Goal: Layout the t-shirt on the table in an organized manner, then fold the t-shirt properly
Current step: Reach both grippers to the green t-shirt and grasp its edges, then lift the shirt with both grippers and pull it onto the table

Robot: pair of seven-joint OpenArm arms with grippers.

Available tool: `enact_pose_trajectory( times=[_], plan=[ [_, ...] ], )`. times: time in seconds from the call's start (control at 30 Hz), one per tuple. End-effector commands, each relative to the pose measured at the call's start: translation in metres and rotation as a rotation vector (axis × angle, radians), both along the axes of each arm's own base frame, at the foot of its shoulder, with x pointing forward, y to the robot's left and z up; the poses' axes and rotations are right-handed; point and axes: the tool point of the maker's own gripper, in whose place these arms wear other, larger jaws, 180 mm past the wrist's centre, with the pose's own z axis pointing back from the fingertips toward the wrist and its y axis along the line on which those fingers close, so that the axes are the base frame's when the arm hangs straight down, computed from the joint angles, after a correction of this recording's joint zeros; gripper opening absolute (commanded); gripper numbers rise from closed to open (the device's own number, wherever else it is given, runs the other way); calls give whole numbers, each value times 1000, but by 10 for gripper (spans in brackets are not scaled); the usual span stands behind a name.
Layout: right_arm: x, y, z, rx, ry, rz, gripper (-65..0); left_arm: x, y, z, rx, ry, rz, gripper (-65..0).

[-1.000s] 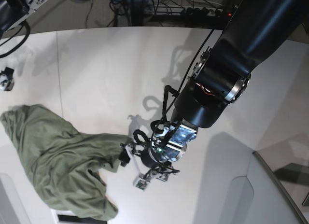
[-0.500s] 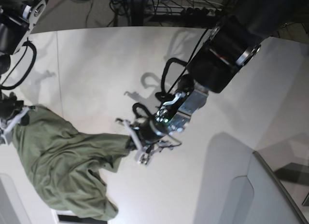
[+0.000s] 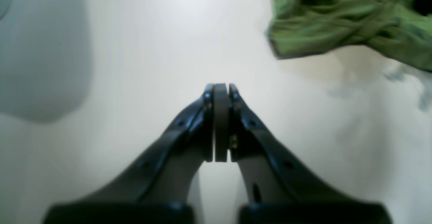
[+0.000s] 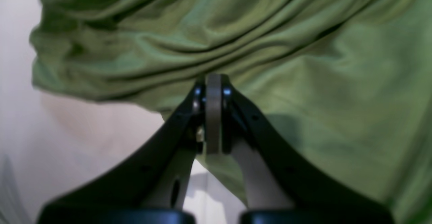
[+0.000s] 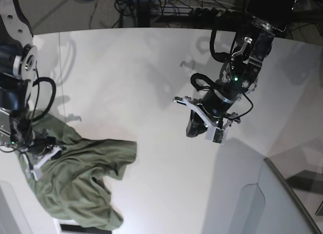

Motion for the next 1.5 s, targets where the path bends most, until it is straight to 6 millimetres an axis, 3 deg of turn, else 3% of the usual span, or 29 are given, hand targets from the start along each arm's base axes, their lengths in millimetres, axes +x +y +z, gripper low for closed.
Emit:
enact_pose_trajectory(
  times=[0.0, 0.17, 0.33, 0.47, 0.6, 0.7, 0.77, 0.83, 0.93, 1.03, 1.13, 1.37, 1.47],
  plan=[
    [13, -7, 11, 8, -42, -31, -650, 8, -1, 24, -28, -78, 4, -650],
    [-13, -1, -23, 32, 37, -69, -650, 0, 1, 29, -38, -85, 12, -650],
    [-62, 3, -61, 31, 195, -39, -650, 0, -1, 27, -36, -78, 5, -650],
    [-99, 8, -80, 15, 276, -7, -650, 6, 1, 19, -3, -21, 0, -650],
    [-133, 22, -84, -25, 299, 89, -650, 16, -2, 21, 1, -2, 0, -650],
    [-148, 31, -73, -66, 290, 164, -650, 22, -13, 29, -23, -17, -5, -650],
    [-163, 36, -68, -95, 304, 192, -650, 27, -30, 34, -35, -31, -39, -650],
    [-169, 34, -57, -135, 290, 210, -650, 29, -49, 26, 21, -28, -104, -650],
    [-178, 32, -43, -181, 277, 228, -650, 29, -94, 8, 152, -43, -239, -650],
    [-174, 28, -24, -221, 224, 229, -650, 33, -119, -7, 192, -27, -265, -650],
    [-164, 26, -2, -258, 153, 229, -650, 42, -134, -8, 203, -31, -271, -650],
    [-146, 32, 33, -292, 38, 230, -644, 44, -150, -1, 201, -51, -289, -326],
    [-141, 32, 39, -297, 20, 228, -641, 48, -150, -10, 214, -27, -287, -221]
  ],
)
